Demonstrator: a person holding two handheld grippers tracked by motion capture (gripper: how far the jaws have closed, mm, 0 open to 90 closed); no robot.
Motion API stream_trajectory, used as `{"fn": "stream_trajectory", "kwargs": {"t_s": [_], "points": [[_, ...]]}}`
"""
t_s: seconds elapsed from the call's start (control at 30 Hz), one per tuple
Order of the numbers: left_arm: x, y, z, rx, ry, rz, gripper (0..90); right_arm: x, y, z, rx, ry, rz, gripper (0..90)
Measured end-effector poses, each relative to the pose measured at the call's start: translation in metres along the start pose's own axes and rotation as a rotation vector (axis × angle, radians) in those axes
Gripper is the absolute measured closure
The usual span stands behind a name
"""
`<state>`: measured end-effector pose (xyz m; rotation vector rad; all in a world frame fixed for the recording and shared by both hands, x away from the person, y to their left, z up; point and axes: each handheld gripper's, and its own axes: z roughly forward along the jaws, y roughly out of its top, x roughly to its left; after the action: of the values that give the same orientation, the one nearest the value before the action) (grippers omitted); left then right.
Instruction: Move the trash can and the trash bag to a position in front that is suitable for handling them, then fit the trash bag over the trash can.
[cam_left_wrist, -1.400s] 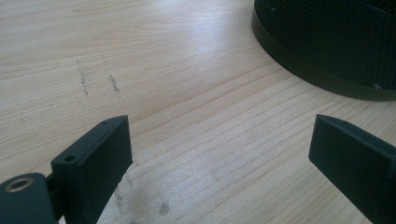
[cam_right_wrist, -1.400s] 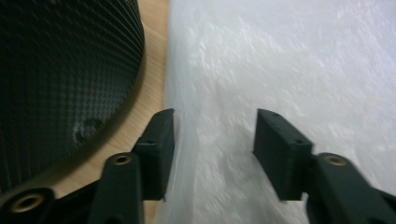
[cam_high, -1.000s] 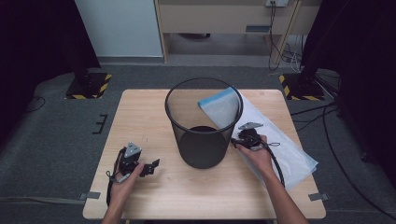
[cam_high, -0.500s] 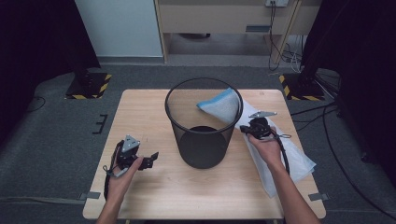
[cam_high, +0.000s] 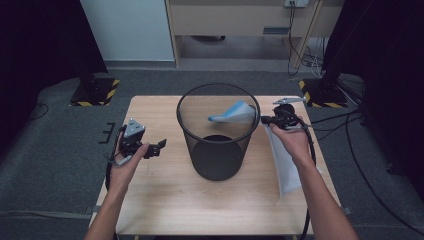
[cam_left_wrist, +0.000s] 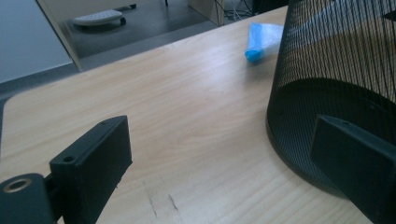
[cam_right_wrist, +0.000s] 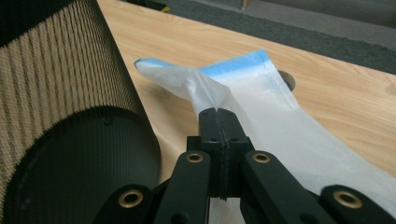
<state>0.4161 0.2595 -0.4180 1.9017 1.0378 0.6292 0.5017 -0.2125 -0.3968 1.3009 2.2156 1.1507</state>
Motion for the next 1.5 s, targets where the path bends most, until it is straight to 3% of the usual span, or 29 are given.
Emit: {"fn": "stream_trajectory", "kwargs": {"t_s": [0.23,0.67,0.87,1.13,1.37,1.5], "points": [[0.016,0.021,0.002,-0.029,0.019,-0.019,4.6,-0.002,0.028,-0.008,-0.001,0.018,-0.009,90.0],[0.025,0.055,0.005,-0.053,0.027,-0.005,4.6,-0.005,0.056,-0.022,-0.022,0.039,-0.021,90.0],[0.026,0.068,0.003,-0.06,0.019,-0.007,4.8,-0.003,0.067,-0.025,-0.023,0.042,-0.039,90.0],[0.018,0.094,-0.015,-0.098,0.005,0.02,4.5,0.006,0.092,-0.036,-0.037,0.025,-0.07,90.0],[0.017,0.104,-0.019,-0.128,-0.025,0.012,4.0,0.015,0.106,-0.041,-0.043,0.02,-0.095,90.0],[0.017,0.109,-0.017,-0.128,-0.025,0.037,4.0,0.019,0.114,-0.041,-0.053,0.023,-0.104,90.0]]}}
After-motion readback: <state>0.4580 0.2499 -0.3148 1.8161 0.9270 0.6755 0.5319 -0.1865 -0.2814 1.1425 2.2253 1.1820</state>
